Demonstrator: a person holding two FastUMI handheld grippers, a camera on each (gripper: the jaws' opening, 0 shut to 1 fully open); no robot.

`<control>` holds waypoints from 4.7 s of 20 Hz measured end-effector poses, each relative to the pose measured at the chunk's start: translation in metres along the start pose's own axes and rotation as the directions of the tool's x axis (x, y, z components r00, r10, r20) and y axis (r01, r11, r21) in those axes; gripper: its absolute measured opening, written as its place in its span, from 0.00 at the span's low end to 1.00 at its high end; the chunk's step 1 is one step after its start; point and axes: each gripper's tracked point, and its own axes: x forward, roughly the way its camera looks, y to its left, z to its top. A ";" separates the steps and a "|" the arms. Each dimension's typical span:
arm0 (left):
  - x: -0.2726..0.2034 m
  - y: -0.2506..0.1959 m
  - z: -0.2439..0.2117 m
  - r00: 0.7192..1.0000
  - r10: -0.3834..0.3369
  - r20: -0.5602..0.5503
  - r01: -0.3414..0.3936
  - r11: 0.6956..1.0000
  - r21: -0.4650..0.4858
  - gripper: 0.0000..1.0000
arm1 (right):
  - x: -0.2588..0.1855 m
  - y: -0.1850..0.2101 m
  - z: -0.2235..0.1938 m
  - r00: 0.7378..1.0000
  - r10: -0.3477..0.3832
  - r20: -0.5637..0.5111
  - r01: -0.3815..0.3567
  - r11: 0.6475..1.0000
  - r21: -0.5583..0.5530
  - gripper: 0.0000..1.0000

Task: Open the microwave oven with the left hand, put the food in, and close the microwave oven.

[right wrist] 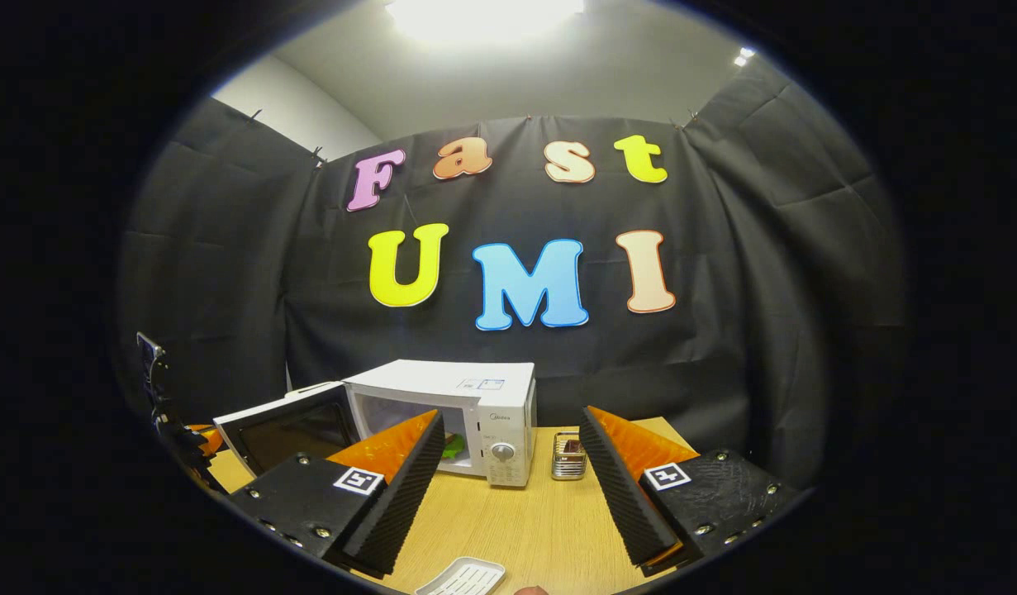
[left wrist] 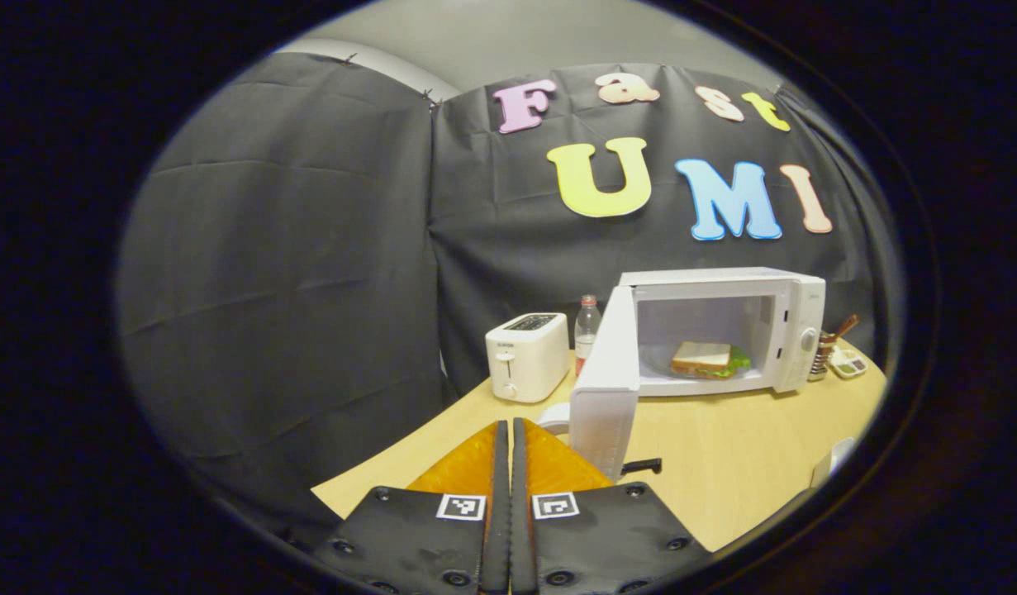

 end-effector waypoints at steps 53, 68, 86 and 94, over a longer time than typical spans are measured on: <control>-0.043 -0.329 0.065 0.550 -0.834 0.042 0.835 0.550 0.010 0.07 | -0.025 -0.066 0.004 0.924 -0.381 -0.018 0.381 0.925 -0.010 0.99; 0.070 -0.387 0.069 0.579 -0.815 0.010 0.815 0.579 0.014 0.07 | -0.022 -0.111 -0.014 0.844 -0.532 -0.068 0.531 0.847 -0.031 0.99; 0.146 -0.407 0.083 0.680 -0.733 0.027 0.733 0.680 0.010 0.08 | -0.013 -0.129 -0.026 0.805 -0.586 -0.095 0.585 0.810 -0.041 0.99; 0.119 -0.419 0.134 0.678 -0.726 0.115 0.725 0.687 0.060 0.07 | -0.004 -0.112 -0.023 0.857 -0.507 -0.091 0.505 0.862 -0.041 0.99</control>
